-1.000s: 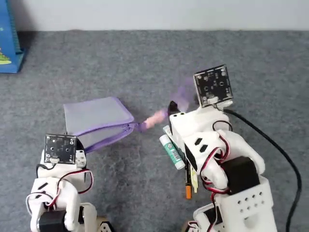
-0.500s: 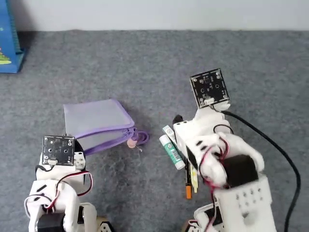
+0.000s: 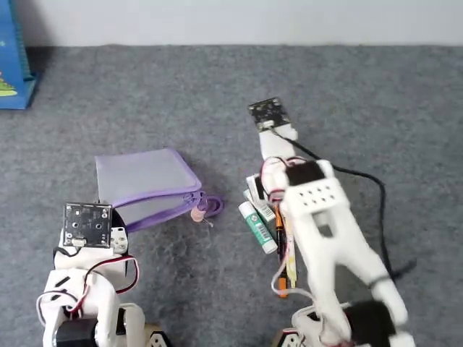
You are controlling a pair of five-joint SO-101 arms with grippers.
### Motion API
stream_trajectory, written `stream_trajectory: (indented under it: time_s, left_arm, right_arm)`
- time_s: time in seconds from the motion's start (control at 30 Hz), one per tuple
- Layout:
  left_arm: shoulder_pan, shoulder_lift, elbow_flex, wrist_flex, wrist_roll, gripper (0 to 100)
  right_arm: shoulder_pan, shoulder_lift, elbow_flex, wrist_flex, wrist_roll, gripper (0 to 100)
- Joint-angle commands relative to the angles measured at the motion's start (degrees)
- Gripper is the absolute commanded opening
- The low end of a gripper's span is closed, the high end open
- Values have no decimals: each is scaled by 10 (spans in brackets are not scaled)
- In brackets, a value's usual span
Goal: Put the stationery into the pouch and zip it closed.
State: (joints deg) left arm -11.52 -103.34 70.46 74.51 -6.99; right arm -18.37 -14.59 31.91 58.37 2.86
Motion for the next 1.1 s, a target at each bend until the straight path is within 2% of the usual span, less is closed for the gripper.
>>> stream_trajectory:
  time_s: [0.0, 0.13, 0.43, 0.83, 0.97, 1.07]
  left_arm:
    - [-1, -1, -36, 2, 6, 13]
    - [0, 15, -67, 3, 6, 13]
    - [1, 195, -157, 18, 8, 13]
    - [22, 121, -115, 20, 13, 13]
    - [22, 115, -115, 25, 25, 13]
    - [22, 114, -109, 24, 26, 13]
  right_arm:
    - [-21, 65, -10, -53, 17, 165]
    - [-48, 130, -38, -71, 17, 165]
    - [-51, 193, -84, -73, 17, 165]
    - [-34, 265, -116, -97, 18, 157]
    - [-15, 285, -127, -97, 59, 7]
    - [-3, 279, -134, -70, 62, 21]
